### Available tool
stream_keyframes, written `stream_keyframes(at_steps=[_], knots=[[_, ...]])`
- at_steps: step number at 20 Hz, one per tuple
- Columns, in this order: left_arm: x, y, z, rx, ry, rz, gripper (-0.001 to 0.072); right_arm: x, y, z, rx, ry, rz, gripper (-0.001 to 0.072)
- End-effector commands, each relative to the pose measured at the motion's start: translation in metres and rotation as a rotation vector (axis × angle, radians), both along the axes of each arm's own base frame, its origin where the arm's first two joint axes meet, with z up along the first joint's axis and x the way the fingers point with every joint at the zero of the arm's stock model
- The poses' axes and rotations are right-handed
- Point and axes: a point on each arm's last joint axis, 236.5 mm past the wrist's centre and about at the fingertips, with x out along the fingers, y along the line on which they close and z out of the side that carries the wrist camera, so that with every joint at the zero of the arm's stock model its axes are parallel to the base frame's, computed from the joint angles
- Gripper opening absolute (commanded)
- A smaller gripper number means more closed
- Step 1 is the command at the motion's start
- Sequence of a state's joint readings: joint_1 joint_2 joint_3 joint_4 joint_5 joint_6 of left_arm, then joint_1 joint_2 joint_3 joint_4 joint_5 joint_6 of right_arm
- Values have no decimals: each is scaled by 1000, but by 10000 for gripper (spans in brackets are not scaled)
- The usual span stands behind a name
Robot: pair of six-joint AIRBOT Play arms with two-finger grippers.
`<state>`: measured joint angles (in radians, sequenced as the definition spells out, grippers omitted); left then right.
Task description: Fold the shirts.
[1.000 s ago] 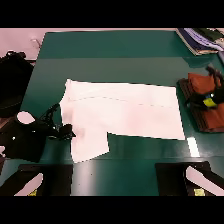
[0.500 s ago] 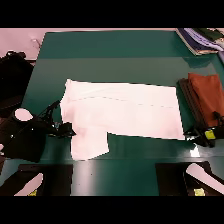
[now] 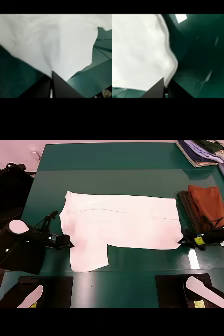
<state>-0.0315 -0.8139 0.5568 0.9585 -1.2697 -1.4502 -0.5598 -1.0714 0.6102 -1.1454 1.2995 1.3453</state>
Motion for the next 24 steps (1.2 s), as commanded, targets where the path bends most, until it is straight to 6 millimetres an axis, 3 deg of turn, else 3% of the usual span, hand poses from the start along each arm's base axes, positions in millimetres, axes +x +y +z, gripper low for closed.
stream_keyframes(at_steps=[1, 3, 4, 6, 10, 14, 17, 19, 24], knots=[[-34, 13, 22, 60, 5, -8, 23, -27, -4, 42, -119, 28, 178, 17], [-55, 10, 37, 42, 11, -13, 23, -36, -13, 65, -196, 1, 179, 17], [-56, 9, 41, 38, -3, -14, 23, -32, -15, 74, -223, -37, 153, 17], [-42, 9, 49, 37, -59, 7, 23, -10, -14, 92, -248, -144, 121, 16], [40, 13, 68, 48, -258, 72, 23, 36, -10, 106, -255, -202, 183, 16], [120, 18, 61, 75, -290, 99, 24, 93, -11, 101, -201, -202, 184, 16], [171, 22, 53, 88, -316, 137, 24, 124, -12, 88, -183, -168, 207, 16], [194, 24, 43, 93, -316, 157, 24, 139, -15, 79, -170, -147, 203, 16], [224, 31, 26, 106, -345, 218, 26, 174, -9, 61, -90, -139, 182, 18]])
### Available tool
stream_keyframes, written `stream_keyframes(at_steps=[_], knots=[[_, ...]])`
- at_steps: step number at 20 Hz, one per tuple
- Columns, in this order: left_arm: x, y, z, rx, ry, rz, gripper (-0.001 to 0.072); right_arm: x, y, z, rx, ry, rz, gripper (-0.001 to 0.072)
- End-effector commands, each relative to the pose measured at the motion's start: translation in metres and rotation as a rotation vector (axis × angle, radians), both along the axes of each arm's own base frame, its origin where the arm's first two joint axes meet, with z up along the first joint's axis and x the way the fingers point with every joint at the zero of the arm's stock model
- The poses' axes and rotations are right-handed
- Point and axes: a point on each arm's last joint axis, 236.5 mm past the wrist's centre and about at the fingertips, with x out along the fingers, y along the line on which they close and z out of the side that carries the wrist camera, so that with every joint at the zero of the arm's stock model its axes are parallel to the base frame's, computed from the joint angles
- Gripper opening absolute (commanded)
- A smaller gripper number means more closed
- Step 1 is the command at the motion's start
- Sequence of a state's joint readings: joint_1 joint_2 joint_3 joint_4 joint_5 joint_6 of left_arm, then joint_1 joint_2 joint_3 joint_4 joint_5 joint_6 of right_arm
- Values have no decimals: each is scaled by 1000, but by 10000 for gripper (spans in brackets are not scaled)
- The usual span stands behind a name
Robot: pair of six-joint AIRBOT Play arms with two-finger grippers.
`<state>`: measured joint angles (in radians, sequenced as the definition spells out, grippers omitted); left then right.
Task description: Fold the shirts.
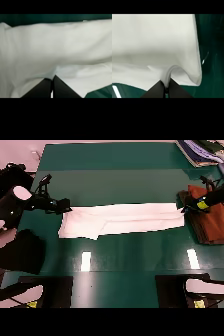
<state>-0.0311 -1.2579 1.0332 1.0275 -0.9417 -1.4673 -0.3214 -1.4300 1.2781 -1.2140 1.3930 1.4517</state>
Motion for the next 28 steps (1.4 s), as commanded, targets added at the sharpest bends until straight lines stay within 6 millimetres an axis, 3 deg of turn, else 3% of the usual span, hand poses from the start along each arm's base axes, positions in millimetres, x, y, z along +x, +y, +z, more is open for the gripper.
stream_keyframes(at_steps=[1, 2, 3, 4, 5, 6, 7, 9, 12, 16, 19, 20, 21, 22, 25, 28], knots=[[29, 7, -5, 8, -59, 55, 29, 26, 5, -11, 58, -5, -13, 38], [31, 7, -3, 5, -66, 58, 190, 33, 7, -10, 74, -22, -15, 215], [33, 6, 1, -2, -70, 63, 509, 37, 6, -7, 93, -45, -8, 315], [33, 4, 6, -13, -63, 67, 555, 38, 4, -4, 102, -68, 16, 316], [32, 2, 12, -14, -62, 48, 486, 34, -4, -4, 94, -69, 33, 345], [32, 0, 19, -16, -64, 32, 414, 26, -11, -4, 98, -56, 47, 436], [32, -2, 24, -23, -61, 23, 307, 17, -21, -5, 110, -36, 35, 487], [28, -9, 28, -55, -44, 12, 23, 1, -43, -17, 134, 3, -31, 532], [20, -35, 29, -76, -36, -37, 26, -16, -49, -51, 239, 54, -93, 530], [6, -91, 29, -90, -48, -131, 25, 2, -17, -75, 422, 36, -140, 499], [-7, -129, 27, -97, -55, -198, 25, 12, 6, -85, 422, 26, -86, 407], [-7, -139, 26, -101, -64, -204, 25, 16, 11, -84, 413, 12, -65, 232], [-6, -149, 23, -106, -71, -206, 25, 20, 16, -79, 407, -15, -40, 66], [-5, -159, 18, -109, -67, -215, 25, 26, 20, -67, 406, -55, -20, 18], [-2, -196, -4, -130, -18, -264, 25, 42, 27, -4, 381, -188, 51, 17], [7, -238, -25, -138, 6, -320, 25, 49, 59, 88, 378, -334, 144, 17]])
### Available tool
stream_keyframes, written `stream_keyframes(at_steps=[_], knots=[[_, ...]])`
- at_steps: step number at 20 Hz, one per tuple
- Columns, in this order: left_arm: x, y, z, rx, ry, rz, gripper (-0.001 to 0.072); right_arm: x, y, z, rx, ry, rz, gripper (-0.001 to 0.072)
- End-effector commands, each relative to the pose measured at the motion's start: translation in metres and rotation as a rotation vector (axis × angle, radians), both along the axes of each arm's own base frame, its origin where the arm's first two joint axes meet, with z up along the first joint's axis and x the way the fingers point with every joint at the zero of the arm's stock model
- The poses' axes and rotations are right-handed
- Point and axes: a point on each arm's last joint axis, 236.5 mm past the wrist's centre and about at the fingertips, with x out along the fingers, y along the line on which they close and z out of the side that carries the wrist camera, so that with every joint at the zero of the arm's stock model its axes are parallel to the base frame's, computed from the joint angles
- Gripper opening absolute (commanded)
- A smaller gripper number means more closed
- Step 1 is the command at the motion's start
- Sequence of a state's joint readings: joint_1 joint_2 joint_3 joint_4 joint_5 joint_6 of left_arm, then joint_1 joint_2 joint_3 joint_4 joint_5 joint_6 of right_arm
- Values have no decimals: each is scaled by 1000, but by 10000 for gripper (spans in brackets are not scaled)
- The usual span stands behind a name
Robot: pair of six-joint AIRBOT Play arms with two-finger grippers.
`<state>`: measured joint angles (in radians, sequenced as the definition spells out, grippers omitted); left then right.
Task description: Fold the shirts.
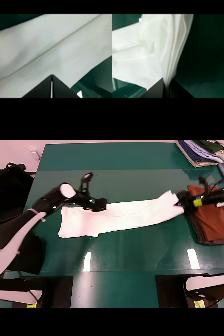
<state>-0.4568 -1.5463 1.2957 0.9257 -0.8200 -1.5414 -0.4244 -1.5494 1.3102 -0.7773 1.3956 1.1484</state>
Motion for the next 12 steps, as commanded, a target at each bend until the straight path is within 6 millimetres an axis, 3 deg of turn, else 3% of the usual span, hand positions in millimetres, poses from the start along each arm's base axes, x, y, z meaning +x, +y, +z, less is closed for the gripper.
stream_keyframes(at_steps=[1, 4, 6, 9, 12], knots=[[6, -50, -25, -9, 21, -65, 25, 4, 42, 97, 12, -184, 71, 17], [5, -82, -46, -2, 42, -119, 24, -2, 91, 168, 25, -348, 142, 17], [5, -92, -58, -2, 65, -123, 25, -13, 120, 196, 30, -408, 202, 17], [8, -96, -67, -10, 86, -104, 25, -24, 156, 220, 43, -457, 268, 17], [9, -96, -67, -11, 84, -103, 24, -31, 185, 230, 60, -480, 315, 17]])
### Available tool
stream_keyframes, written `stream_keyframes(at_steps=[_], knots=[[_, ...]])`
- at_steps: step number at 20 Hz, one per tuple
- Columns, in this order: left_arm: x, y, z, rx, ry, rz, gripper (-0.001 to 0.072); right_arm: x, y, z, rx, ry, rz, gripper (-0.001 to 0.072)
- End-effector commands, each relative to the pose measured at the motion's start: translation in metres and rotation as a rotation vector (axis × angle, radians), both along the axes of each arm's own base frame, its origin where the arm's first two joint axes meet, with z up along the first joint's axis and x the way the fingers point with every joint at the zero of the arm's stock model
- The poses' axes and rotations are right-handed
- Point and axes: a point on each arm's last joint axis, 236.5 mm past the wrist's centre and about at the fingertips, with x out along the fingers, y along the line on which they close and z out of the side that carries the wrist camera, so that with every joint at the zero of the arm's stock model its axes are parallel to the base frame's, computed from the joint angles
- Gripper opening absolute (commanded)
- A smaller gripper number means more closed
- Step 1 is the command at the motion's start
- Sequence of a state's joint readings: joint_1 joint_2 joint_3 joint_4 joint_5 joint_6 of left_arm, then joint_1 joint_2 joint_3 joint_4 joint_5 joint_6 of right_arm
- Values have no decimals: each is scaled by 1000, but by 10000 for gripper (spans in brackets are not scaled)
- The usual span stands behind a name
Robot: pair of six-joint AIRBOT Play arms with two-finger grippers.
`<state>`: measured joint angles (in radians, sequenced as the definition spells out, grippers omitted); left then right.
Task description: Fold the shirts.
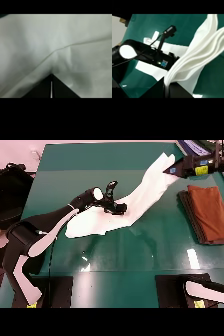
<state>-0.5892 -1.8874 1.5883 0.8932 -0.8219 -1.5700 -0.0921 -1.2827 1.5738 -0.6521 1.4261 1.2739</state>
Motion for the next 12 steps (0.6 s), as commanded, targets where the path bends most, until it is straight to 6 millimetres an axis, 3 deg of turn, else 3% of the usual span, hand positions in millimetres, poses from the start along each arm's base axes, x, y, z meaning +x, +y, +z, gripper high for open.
stream_keyframes(at_steps=[1, 4, 6, 9, 12], knots=[[0, -4, -4, -1, 9, -2, 25, -13, 37, 22, 20, -46, 63, 17], [8, 8, 4, -4, 22, 9, 25, -18, 58, 25, 29, -63, 100, 17], [25, 26, 29, -19, 9, 20, 25, -22, 75, 27, 37, -76, 126, 17], [67, 84, 99, 4, -140, 80, 25, -32, 116, 27, 61, -93, 190, 17], [90, 171, 192, 86, -341, 167, 25, -48, 195, 21, 153, -105, 303, 18]])
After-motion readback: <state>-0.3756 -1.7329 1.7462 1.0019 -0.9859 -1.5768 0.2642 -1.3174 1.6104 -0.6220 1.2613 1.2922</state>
